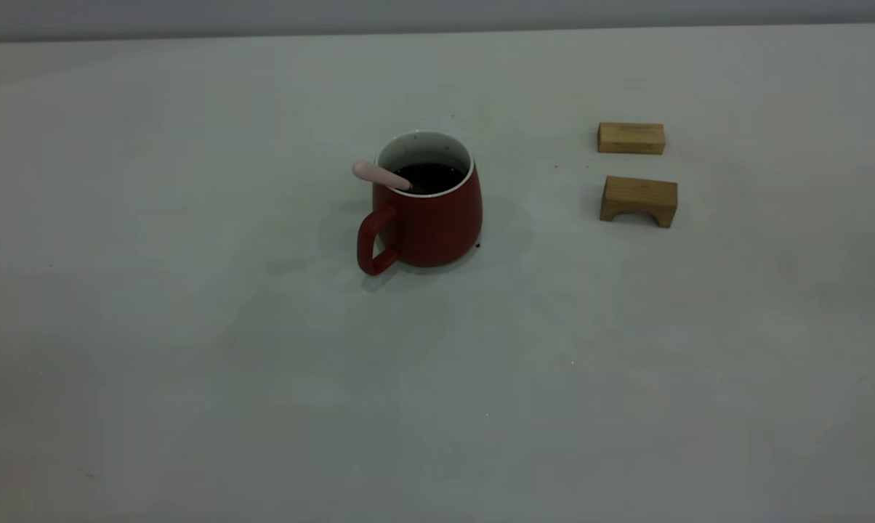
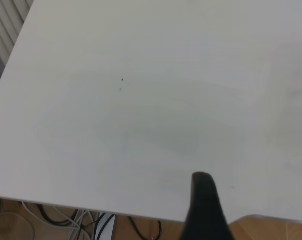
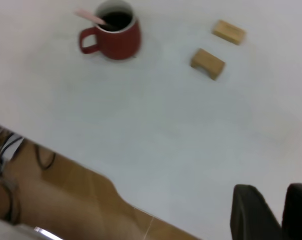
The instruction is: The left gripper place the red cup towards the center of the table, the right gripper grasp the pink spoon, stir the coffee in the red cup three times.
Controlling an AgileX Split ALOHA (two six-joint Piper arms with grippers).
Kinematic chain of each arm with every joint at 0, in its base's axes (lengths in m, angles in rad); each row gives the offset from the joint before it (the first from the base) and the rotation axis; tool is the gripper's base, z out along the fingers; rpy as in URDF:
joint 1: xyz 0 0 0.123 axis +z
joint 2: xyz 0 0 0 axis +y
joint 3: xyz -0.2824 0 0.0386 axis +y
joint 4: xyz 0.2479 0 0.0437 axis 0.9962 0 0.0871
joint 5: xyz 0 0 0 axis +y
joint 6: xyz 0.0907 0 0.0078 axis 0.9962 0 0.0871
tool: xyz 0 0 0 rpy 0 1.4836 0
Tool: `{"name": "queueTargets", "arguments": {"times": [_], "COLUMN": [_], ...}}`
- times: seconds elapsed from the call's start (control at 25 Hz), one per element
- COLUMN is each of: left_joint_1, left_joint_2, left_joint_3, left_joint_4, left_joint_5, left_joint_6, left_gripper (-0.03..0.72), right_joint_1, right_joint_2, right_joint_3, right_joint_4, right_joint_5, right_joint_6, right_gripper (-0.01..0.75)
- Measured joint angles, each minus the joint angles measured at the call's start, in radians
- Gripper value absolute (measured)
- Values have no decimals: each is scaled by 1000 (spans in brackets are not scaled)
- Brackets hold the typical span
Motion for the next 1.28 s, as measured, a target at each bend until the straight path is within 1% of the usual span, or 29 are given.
{"name": "queueTargets", "arguments": {"times": [0.2, 0.36, 0.52, 1.28], "left_joint_1": [0, 0, 0, 0], "left_joint_2": [0, 0, 0, 0], "left_joint_3": [0, 0, 0, 0], "left_joint_4": [0, 0, 0, 0], "left_joint_5": [0, 0, 0, 0], "left_joint_6": [0, 0, 1, 0], "left_gripper": [594, 594, 594, 594], "right_joint_1": [-89, -130, -134, -134], "right_joint_2": [-180, -284, -312, -313], "right_joint_3": [138, 207, 260, 281], "right_joint_4": [-42, -86, -107, -109], "right_joint_5": [-19, -50, -82, -101], "right_joint_6": [31, 96, 168, 173], "right_gripper": [201, 206, 211, 236]}}
